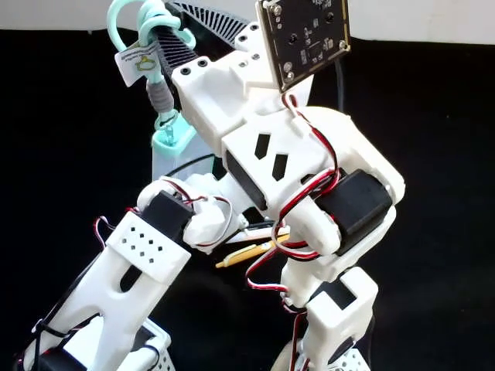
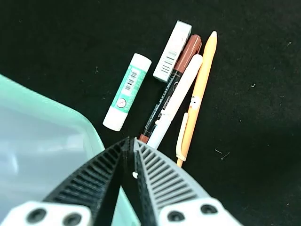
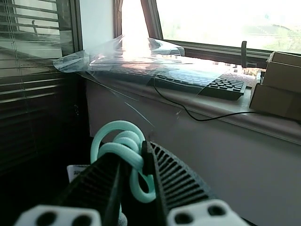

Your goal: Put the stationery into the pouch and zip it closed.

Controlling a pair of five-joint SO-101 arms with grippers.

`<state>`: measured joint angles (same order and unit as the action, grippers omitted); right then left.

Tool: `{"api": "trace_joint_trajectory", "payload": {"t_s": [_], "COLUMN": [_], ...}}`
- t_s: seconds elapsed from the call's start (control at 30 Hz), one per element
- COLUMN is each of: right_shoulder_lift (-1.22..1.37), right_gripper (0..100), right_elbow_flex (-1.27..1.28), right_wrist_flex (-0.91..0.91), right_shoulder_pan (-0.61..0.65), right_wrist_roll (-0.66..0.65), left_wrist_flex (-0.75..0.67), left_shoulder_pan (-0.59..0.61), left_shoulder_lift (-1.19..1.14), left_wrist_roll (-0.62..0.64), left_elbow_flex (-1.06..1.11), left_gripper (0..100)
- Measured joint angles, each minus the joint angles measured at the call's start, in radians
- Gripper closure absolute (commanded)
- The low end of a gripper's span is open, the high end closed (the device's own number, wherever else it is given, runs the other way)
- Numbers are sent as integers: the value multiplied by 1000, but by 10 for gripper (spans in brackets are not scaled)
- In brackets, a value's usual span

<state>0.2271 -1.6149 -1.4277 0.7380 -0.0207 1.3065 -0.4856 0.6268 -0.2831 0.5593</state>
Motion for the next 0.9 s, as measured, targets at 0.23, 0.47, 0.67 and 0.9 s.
{"api": "trace_joint_trajectory", "payload": {"t_s": [0.23,0.47,0.67,0.9], "right_shoulder_lift": [0,0,0,0], "right_gripper": [992,992,992,992], "right_elbow_flex": [0,0,84,112], "right_wrist_flex": [-31,-31,-31,-23], "right_shoulder_pan": [23,26,26,26], "right_wrist_roll": [0,0,0,35], "left_wrist_flex": [66,232,359,402], "left_shoulder_pan": [25,26,26,112], "left_shoulder_lift": [92,186,322,465], "left_wrist_roll": [-2,-2,-69,-75], "left_elbow_flex": [0,0,0,0], "left_gripper": [993,993,993,993]}}
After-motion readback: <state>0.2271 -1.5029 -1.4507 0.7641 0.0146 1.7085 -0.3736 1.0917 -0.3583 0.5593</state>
